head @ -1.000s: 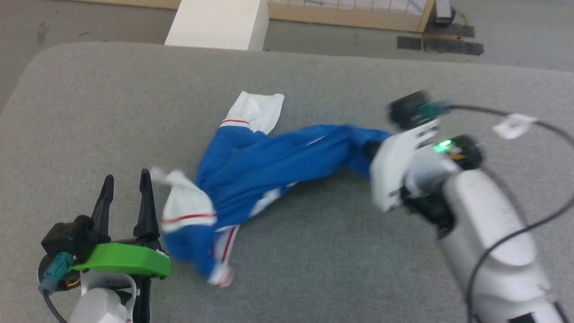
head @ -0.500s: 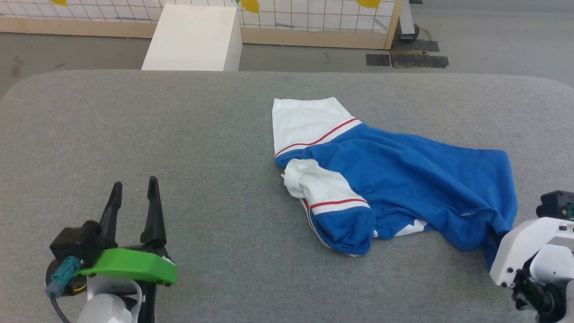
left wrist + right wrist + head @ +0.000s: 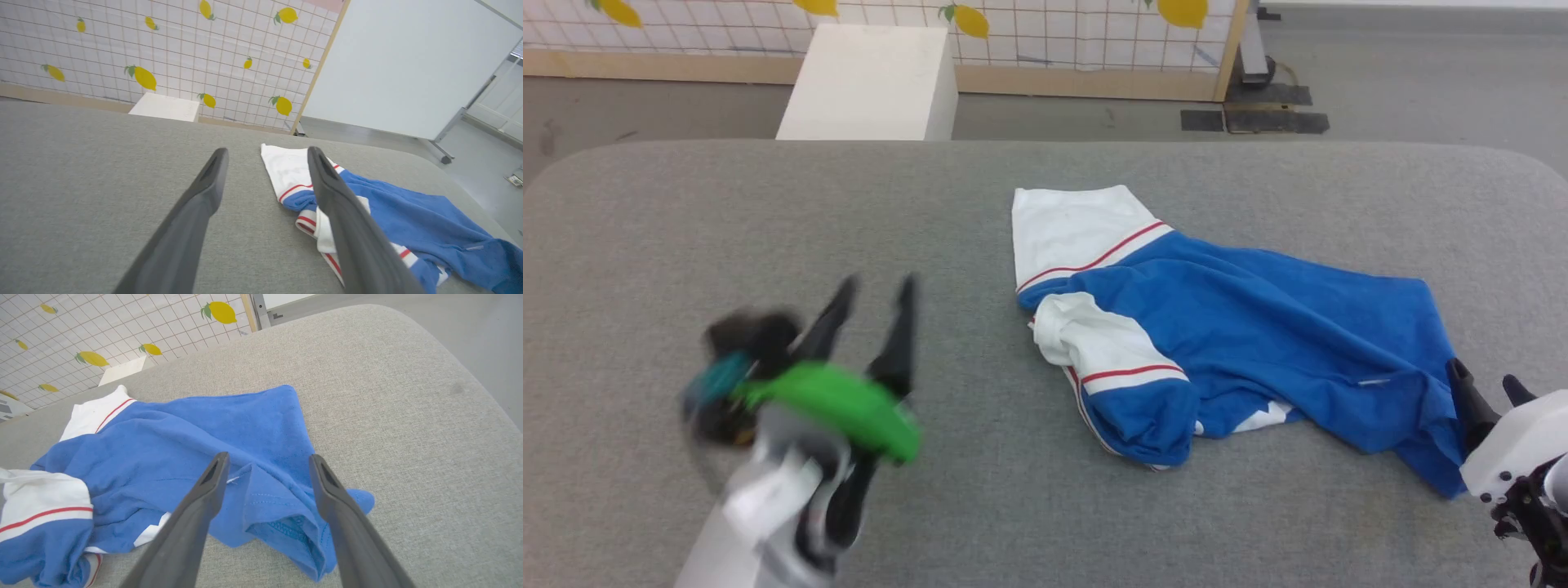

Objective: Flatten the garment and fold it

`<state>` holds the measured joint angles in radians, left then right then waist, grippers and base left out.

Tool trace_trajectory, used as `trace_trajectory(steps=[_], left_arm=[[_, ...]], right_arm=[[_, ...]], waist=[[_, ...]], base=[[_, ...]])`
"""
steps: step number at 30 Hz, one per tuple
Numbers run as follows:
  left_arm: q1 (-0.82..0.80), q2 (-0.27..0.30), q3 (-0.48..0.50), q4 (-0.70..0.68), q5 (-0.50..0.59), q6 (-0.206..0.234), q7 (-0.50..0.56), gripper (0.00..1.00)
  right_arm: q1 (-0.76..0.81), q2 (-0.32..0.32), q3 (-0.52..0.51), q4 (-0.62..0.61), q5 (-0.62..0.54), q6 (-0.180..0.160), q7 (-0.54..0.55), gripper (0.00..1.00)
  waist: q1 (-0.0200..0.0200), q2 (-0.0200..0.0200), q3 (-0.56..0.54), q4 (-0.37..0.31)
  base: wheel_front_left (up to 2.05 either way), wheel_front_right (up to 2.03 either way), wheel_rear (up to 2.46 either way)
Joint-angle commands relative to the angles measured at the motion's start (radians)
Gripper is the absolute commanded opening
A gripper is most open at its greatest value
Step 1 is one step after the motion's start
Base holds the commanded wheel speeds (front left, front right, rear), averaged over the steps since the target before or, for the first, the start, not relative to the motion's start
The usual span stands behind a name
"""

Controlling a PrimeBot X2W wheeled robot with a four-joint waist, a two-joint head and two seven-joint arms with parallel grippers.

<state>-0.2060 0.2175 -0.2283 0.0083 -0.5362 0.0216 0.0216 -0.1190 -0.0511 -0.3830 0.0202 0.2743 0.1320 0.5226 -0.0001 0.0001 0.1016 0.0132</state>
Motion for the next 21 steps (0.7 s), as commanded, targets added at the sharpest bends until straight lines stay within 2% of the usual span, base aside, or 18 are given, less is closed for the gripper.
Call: trace_trajectory(steps=[1,5,11,16,21], left_arm=[[-0.058,-0.006,-0.027,-0.003,-0.008,-0.015,0.054,1.00],[-0.200,-0.015,-0.137,0.029,-0.012,-0.046,0.283,1.00],[-0.364,-0.043,-0.268,0.119,-0.025,-0.055,0.629,1.00],[-0.460,-0.011,-0.352,0.164,0.051,-0.088,0.718,1.00],[-0.500,0.017,-0.379,0.225,0.091,-0.080,0.776,1.00]], right_arm=[[0.014,0.001,0.008,-0.007,0.008,-0.001,-0.004,1.00],[0.004,0.001,0.028,-0.006,0.017,-0.001,-0.004,1.00],[-0.009,0.001,0.045,0.016,0.025,-0.001,-0.019,1.00],[-0.021,0.001,0.062,0.039,0.037,-0.001,-0.041,1.00],[-0.030,0.001,0.075,0.063,0.044,-0.001,-0.062,1.00]], waist=[[0.0001,-0.0001,0.012,-0.015],[0.0001,-0.0001,0.038,-0.046],[0.0001,-0.0001,0.093,-0.095],[0.0001,-0.0001,0.133,-0.134],[0.0001,-0.0001,0.152,-0.163]], base=[[0.00,0.00,0.00],[0.00,0.00,0.00],[0.00,0.00,0.00],[0.00,0.00,0.00],[0.00,0.00,0.00]])
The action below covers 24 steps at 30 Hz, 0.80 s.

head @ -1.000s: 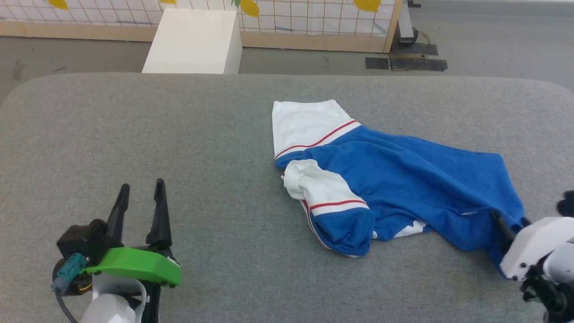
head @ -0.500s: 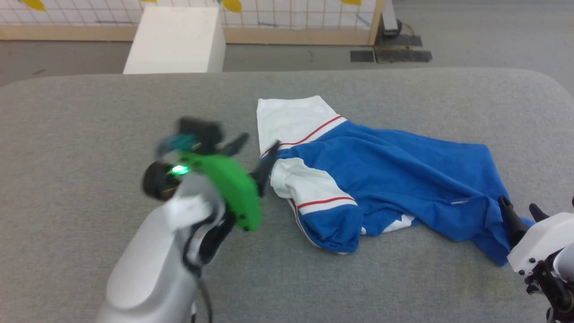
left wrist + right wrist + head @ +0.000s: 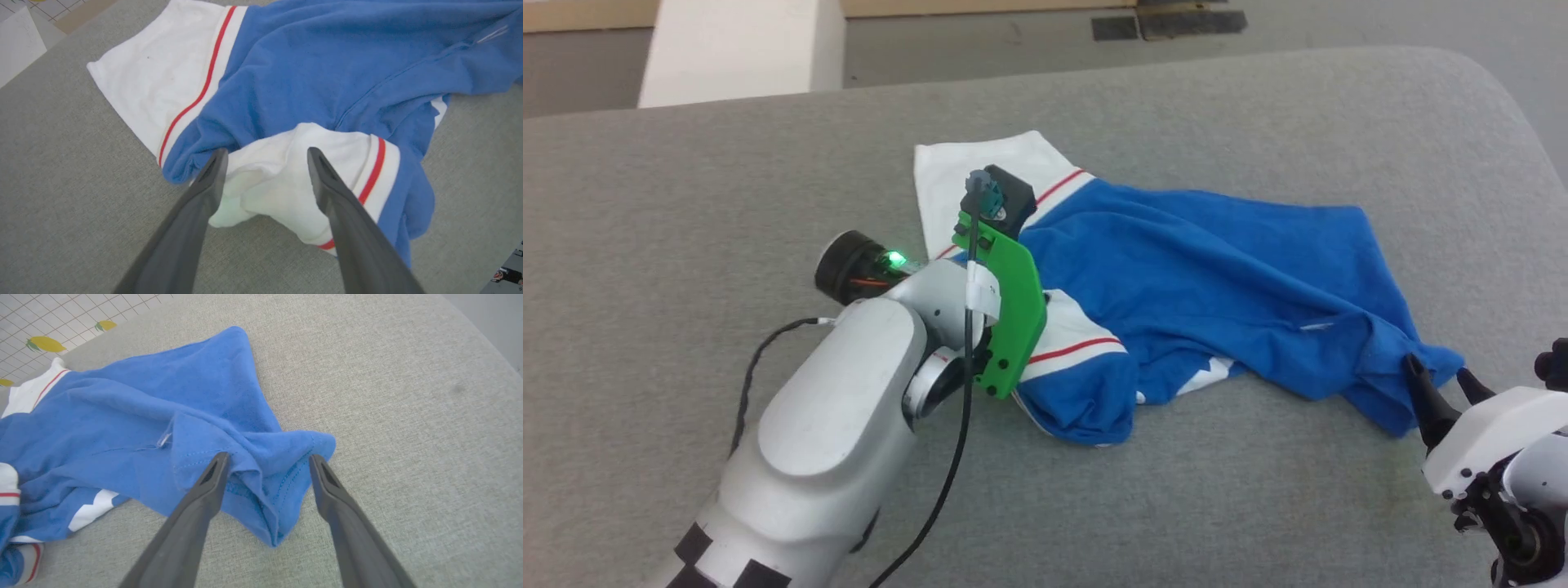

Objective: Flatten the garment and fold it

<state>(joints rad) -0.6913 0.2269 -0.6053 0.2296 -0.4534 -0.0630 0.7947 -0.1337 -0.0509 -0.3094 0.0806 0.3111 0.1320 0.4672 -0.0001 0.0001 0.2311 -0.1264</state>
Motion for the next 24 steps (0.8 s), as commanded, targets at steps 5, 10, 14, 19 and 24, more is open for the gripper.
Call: trace_trajectory(steps=[5,10,14,19,24], left_arm=[[-0.016,0.021,-0.002,0.032,0.014,0.027,0.032,1.00],[-0.011,0.026,-0.006,0.034,0.015,0.038,0.043,0.00],[0.000,0.029,-0.014,0.030,-0.001,0.030,0.065,0.00],[0.007,0.016,0.007,0.009,-0.028,0.030,0.019,0.00],[0.007,-0.001,0.071,-0.041,-0.082,0.040,-0.052,0.00]], right_arm=[[-0.020,0.001,0.008,0.016,0.008,-0.001,-0.018,1.00],[-0.025,0.001,0.010,0.018,0.002,-0.001,-0.020,1.00],[-0.034,0.001,0.021,0.022,0.004,-0.001,-0.022,1.00],[-0.040,0.001,0.035,0.028,0.011,-0.001,-0.024,1.00],[-0.041,0.001,0.034,0.029,0.005,-0.001,-0.022,1.00]], waist=[[0.0001,-0.0001,0.029,-0.032],[0.0001,-0.0001,0.032,-0.018],[0.0001,-0.0001,0.027,-0.003],[0.0001,-0.0001,0.020,0.018],[0.0001,-0.0001,0.003,0.041]], base=[[0.00,0.00,0.00],[0.00,0.00,0.00],[0.00,0.00,0.00],[0.00,0.00,0.00],[0.00,0.00,0.00]])
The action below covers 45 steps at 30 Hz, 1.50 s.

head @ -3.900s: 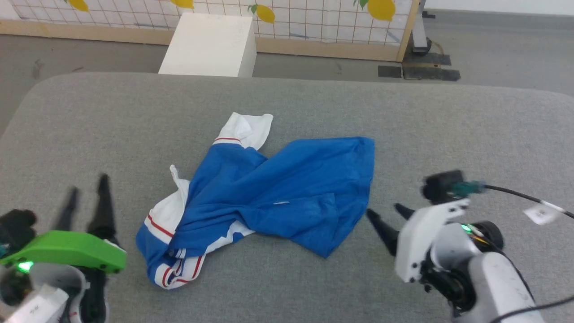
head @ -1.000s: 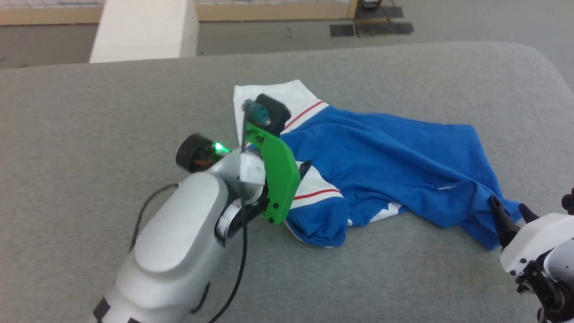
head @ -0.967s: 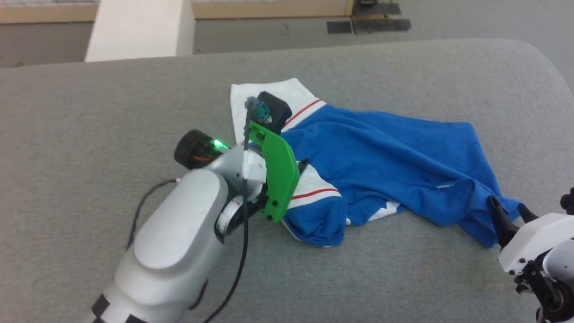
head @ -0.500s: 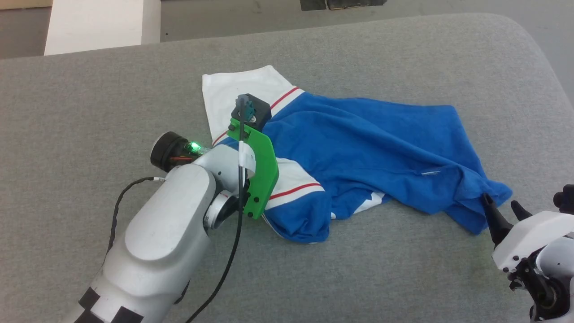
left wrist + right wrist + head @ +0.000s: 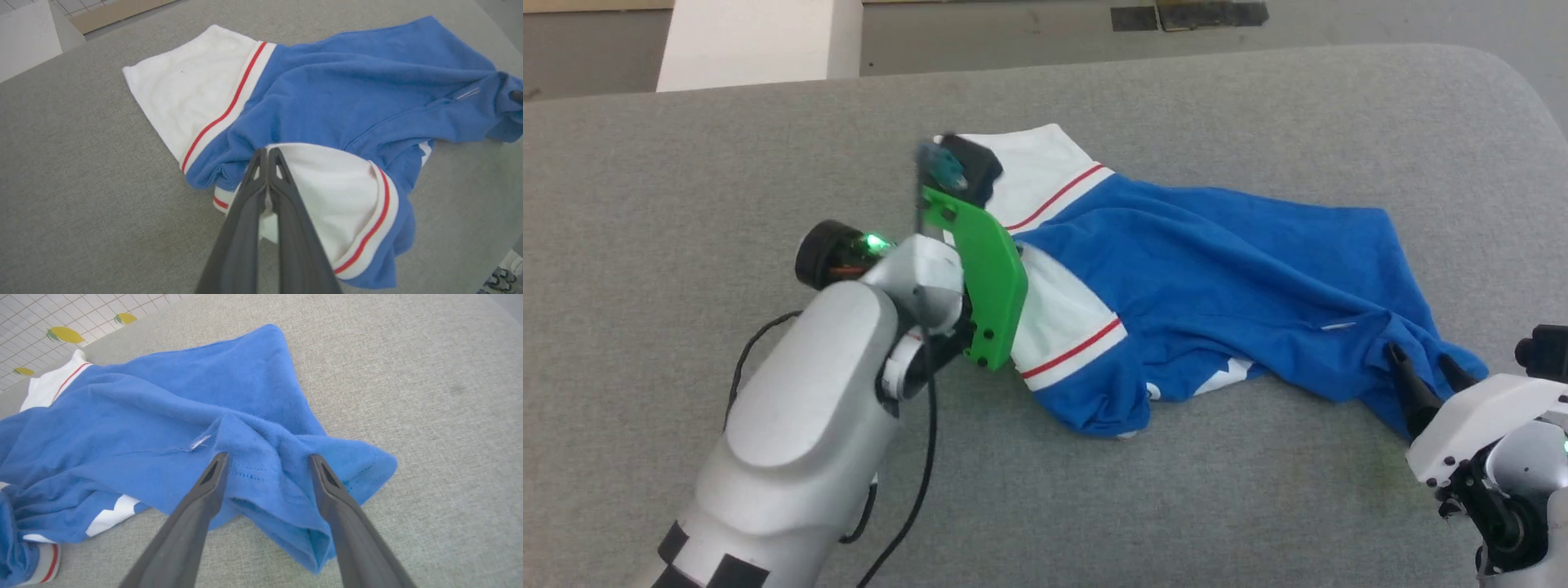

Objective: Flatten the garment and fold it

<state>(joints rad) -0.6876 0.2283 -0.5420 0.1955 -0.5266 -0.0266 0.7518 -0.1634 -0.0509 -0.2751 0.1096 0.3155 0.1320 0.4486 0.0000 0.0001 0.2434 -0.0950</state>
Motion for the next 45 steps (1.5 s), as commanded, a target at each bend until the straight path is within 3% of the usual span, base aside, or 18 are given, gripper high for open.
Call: trace_trajectory(steps=[1,7,13,20,26,31,42,43,44,45], left_arm=[[0.007,-0.004,0.023,-0.020,-0.021,0.008,-0.020,0.00],[0.126,0.031,0.137,-0.158,-0.087,0.067,-0.100,0.00],[0.396,0.084,0.220,-0.298,-0.138,0.148,-0.139,0.00],[0.646,0.076,0.283,-0.357,-0.184,0.220,-0.209,0.00],[0.707,0.056,0.290,-0.356,-0.198,0.228,-0.245,0.00],[0.699,0.054,0.289,-0.357,-0.195,0.226,-0.256,0.00],[0.665,0.050,0.272,-0.346,-0.192,0.212,-0.260,0.00],[0.662,0.050,0.270,-0.344,-0.192,0.210,-0.260,0.00],[0.660,0.050,0.269,-0.342,-0.191,0.209,-0.261,0.00],[0.658,0.049,0.268,-0.339,-0.191,0.209,-0.262,0.00]], right_arm=[[-0.011,0.001,-0.001,-0.001,-0.001,-0.001,-0.002,1.00],[-0.005,0.001,0.004,-0.015,-0.017,-0.001,0.010,1.00],[0.031,0.001,-0.003,-0.051,-0.075,-0.001,0.059,1.00],[0.091,0.001,-0.078,-0.132,-0.152,-0.001,0.188,1.00],[0.122,-0.003,-0.026,-0.213,-0.167,-0.001,0.249,1.00],[0.100,-0.056,0.079,-0.241,-0.197,-0.001,0.280,1.00],[-0.029,-0.119,0.167,-0.121,-0.285,-0.001,0.324,1.00],[-0.035,-0.114,0.161,-0.110,-0.288,-0.001,0.329,0.47],[-0.039,-0.112,0.159,-0.104,-0.290,-0.001,0.333,0.34],[-0.042,-0.111,0.158,-0.099,-0.291,-0.001,0.335,0.00]], waist=[[0.0000,-0.0001,-0.014,0.013],[0.0000,-0.0001,-0.047,0.027],[0.0000,-0.0001,-0.059,0.040],[0.0000,-0.0001,-0.056,0.049],[0.0000,-0.0001,-0.045,0.060],[0.0000,-0.0001,-0.032,0.059],[0.0000,-0.0001,0.008,0.069],[0.0000,-0.0001,0.009,0.071],[0.0000,-0.0001,0.010,0.073],[0.0000,-0.0001,0.010,0.075]], base=[[0.00,0.00,0.00],[0.00,0.00,0.00],[0.00,0.00,0.00],[0.00,0.00,0.00],[0.00,0.00,0.00],[0.00,0.00,0.00],[0.00,0.00,0.00],[0.00,0.00,0.00],[0.00,0.00,0.00],[0.00,0.00,0.00]])
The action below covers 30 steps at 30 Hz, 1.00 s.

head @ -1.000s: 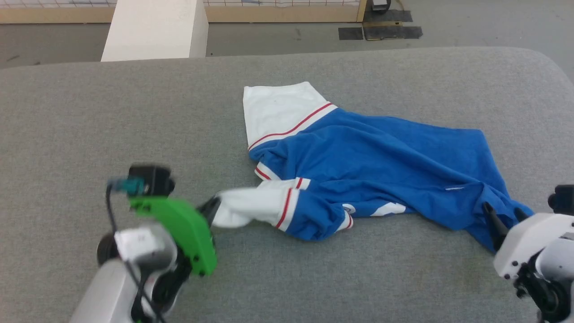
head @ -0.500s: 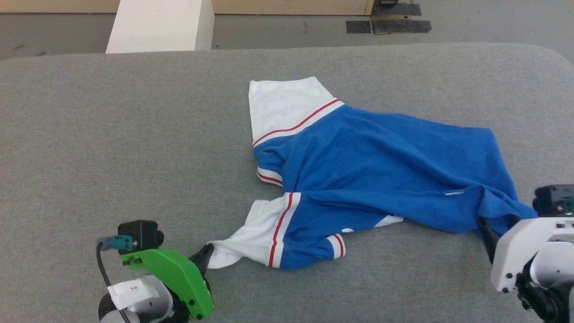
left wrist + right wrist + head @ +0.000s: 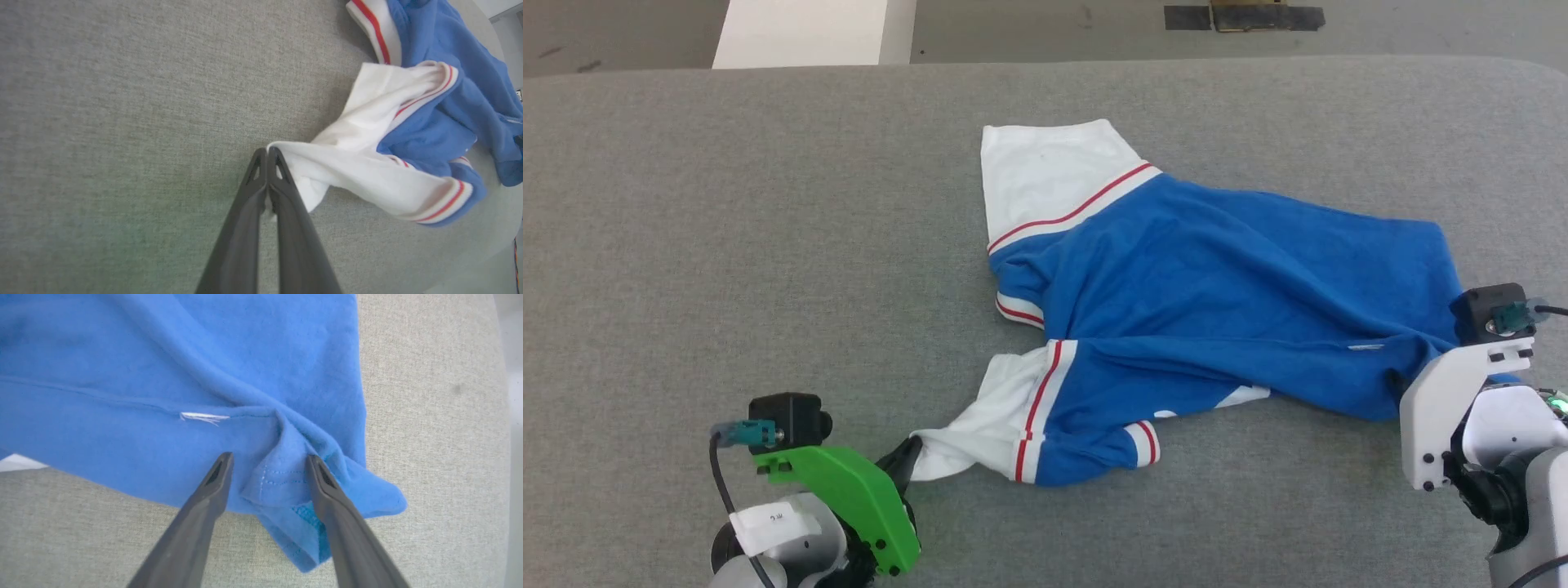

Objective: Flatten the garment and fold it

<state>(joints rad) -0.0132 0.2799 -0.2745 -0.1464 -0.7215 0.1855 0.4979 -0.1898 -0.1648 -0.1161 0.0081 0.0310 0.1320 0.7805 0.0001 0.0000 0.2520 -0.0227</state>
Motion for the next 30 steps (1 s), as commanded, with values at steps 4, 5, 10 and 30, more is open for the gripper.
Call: trace_trajectory(steps=[4,5,10,30], left_arm=[[-0.015,-0.005,0.000,0.009,0.004,-0.006,-0.019,0.00],[-0.014,-0.005,0.000,0.010,0.003,-0.007,-0.023,0.00],[-0.012,-0.009,0.007,0.005,0.007,-0.014,-0.058,0.00],[-0.680,0.209,0.079,0.083,0.152,-0.174,-0.064,0.00]], right_arm=[[-0.016,0.004,-0.005,0.001,0.006,-0.001,0.012,0.00],[-0.015,0.005,-0.008,-0.003,0.014,-0.001,0.014,0.00],[0.002,0.012,-0.030,-0.068,0.098,-0.001,0.042,0.00],[-0.630,-0.049,-0.127,-0.088,0.429,-0.001,0.207,0.00]], waist=[[-0.0001,0.0000,-0.012,0.003],[-0.0001,0.0000,-0.018,0.002],[-0.0001,0.0000,-0.052,-0.006],[-0.0001,0.0000,-0.246,-0.010]], base=[[0.00,0.00,0.00],[0.00,0.00,0.00],[0.00,0.00,0.00],[0.00,0.00,0.00]])
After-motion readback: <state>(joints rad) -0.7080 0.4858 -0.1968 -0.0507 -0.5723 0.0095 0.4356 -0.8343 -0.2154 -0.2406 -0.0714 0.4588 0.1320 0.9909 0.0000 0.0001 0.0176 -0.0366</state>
